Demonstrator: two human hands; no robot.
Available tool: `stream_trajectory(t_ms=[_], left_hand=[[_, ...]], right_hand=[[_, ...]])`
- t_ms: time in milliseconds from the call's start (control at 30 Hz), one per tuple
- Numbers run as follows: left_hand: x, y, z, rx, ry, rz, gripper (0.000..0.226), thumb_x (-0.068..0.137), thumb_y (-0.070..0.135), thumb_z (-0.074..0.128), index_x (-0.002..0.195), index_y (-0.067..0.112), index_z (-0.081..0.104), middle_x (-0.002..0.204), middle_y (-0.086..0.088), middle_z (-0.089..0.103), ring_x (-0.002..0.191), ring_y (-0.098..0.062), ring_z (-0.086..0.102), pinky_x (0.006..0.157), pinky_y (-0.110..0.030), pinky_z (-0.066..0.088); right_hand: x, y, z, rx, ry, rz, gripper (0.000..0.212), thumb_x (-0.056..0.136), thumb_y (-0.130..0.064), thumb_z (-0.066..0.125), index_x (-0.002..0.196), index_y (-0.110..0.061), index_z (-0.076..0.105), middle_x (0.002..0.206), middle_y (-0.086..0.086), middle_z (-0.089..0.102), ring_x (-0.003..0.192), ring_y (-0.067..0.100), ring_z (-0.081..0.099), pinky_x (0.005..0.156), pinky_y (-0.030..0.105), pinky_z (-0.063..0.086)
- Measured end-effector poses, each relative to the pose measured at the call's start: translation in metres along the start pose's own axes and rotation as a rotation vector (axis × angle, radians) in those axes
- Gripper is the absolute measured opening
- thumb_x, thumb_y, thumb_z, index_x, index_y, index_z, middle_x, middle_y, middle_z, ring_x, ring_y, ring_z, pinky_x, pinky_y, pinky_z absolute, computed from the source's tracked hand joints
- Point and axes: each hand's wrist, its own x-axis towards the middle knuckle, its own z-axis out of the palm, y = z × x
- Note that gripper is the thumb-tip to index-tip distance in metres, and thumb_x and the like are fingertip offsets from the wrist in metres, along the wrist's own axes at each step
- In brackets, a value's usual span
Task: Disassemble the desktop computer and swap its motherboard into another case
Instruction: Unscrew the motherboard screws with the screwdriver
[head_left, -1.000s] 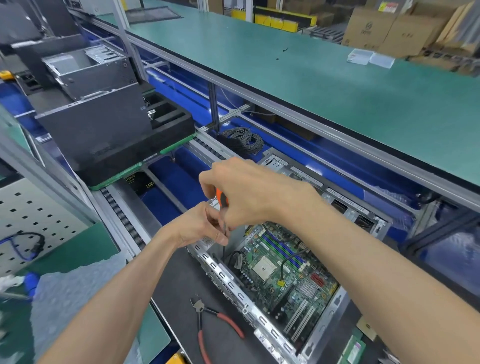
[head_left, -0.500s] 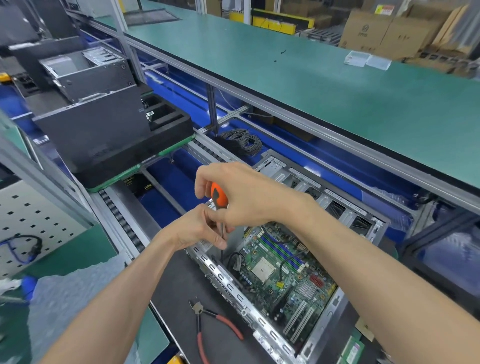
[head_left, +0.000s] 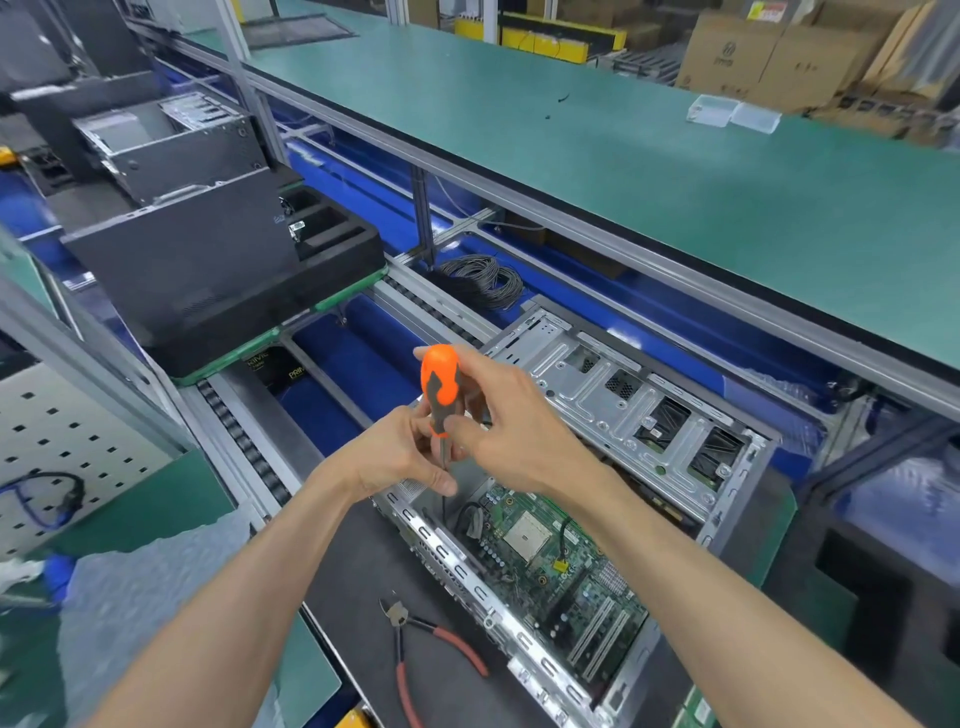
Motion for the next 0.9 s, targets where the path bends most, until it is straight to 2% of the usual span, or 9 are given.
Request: stream_trajectory(t_ms=[100, 233, 300, 367, 433, 533, 600, 667, 900], left_hand=[[0.0, 0.004, 0.002, 0.084, -0.003, 0.02, 0.029, 0.053, -0.002, 0.09, 0.062, 0.004, 0.062, 0.061, -0.006, 0.054, 0.061, -0.006, 0.055, 0.062, -0.013, 0.046], [-0.001, 0.004, 0.002, 0.123, 0.043, 0.012, 0.058, 0.051, 0.017, 0.093, 0.08, -0.017, 0.056, 0.072, -0.026, 0.05, 0.068, -0.02, 0.047, 0.064, -0.028, 0.042], [-0.001, 0.003, 0.002, 0.135, 0.046, 0.017, 0.056, 0.052, 0.022, 0.094, 0.081, -0.01, 0.059, 0.073, -0.027, 0.05, 0.068, -0.023, 0.043, 0.065, -0.035, 0.039], [-0.001, 0.002, 0.002, 0.123, 0.03, 0.021, 0.04, 0.053, 0.024, 0.095, 0.079, 0.009, 0.068, 0.071, -0.023, 0.05, 0.069, -0.025, 0.041, 0.066, -0.038, 0.038], [-0.002, 0.003, 0.004, 0.097, 0.0, 0.047, 0.032, 0.054, 0.027, 0.096, 0.077, 0.025, 0.073, 0.069, -0.007, 0.055, 0.068, -0.025, 0.042, 0.065, -0.034, 0.039], [-0.002, 0.002, 0.005, 0.117, 0.029, 0.037, 0.039, 0.053, 0.032, 0.097, 0.073, 0.01, 0.071, 0.074, -0.018, 0.061, 0.069, -0.025, 0.047, 0.067, -0.036, 0.041], [-0.002, 0.002, 0.005, 0.15, 0.047, 0.026, 0.041, 0.054, 0.033, 0.097, 0.074, 0.006, 0.073, 0.079, -0.024, 0.064, 0.072, -0.026, 0.053, 0.071, -0.037, 0.046], [-0.003, 0.004, 0.006, 0.149, 0.043, 0.018, 0.031, 0.057, 0.026, 0.096, 0.073, 0.011, 0.075, 0.08, -0.017, 0.07, 0.08, -0.029, 0.062, 0.078, -0.036, 0.052], [-0.005, 0.008, 0.011, 0.13, 0.035, 0.048, 0.025, 0.065, 0.008, 0.091, 0.086, 0.013, 0.08, 0.092, -0.01, 0.077, 0.093, -0.026, 0.072, 0.087, -0.026, 0.056]], right_hand=[[-0.002, 0.002, 0.006, 0.012, 0.022, 0.048, 0.015, 0.084, -0.017, 0.072, 0.095, -0.013, 0.062, 0.083, 0.001, 0.063, 0.07, 0.017, 0.054, 0.068, 0.033, 0.047], [-0.008, 0.009, 0.016, 0.025, 0.022, 0.111, 0.015, 0.091, -0.021, 0.069, 0.088, -0.008, 0.062, 0.077, 0.004, 0.064, 0.07, 0.021, 0.058, 0.072, 0.041, 0.049], [-0.01, 0.011, 0.019, 0.019, 0.018, 0.119, 0.015, 0.095, -0.025, 0.065, 0.092, -0.01, 0.063, 0.075, 0.004, 0.066, 0.069, 0.02, 0.061, 0.073, 0.042, 0.051], [-0.011, 0.013, 0.02, 0.001, 0.019, 0.126, 0.018, 0.097, -0.028, 0.062, 0.095, -0.011, 0.062, 0.075, 0.004, 0.068, 0.069, 0.02, 0.063, 0.073, 0.041, 0.052], [-0.011, 0.016, 0.018, -0.005, 0.037, 0.133, 0.02, 0.098, -0.03, 0.061, 0.093, -0.011, 0.06, 0.075, 0.004, 0.069, 0.069, 0.018, 0.064, 0.071, 0.038, 0.052], [-0.011, 0.02, 0.012, 0.024, 0.094, 0.146, 0.019, 0.097, -0.031, 0.061, 0.092, -0.013, 0.061, 0.071, 0.0, 0.068, 0.065, 0.014, 0.064, 0.066, 0.031, 0.05], [-0.011, 0.021, 0.008, 0.031, 0.138, 0.138, 0.016, 0.097, -0.031, 0.061, 0.091, -0.016, 0.061, 0.068, -0.002, 0.066, 0.062, 0.012, 0.062, 0.061, 0.023, 0.047], [-0.01, 0.019, 0.003, 0.047, 0.17, 0.128, 0.014, 0.097, -0.03, 0.062, 0.091, -0.017, 0.061, 0.068, 0.0, 0.067, 0.062, 0.012, 0.063, 0.059, 0.022, 0.047], [-0.006, 0.0, -0.027, 0.069, 0.245, 0.076, 0.015, 0.098, -0.029, 0.061, 0.092, -0.015, 0.061, 0.068, 0.002, 0.068, 0.061, 0.014, 0.066, 0.065, 0.031, 0.053]])
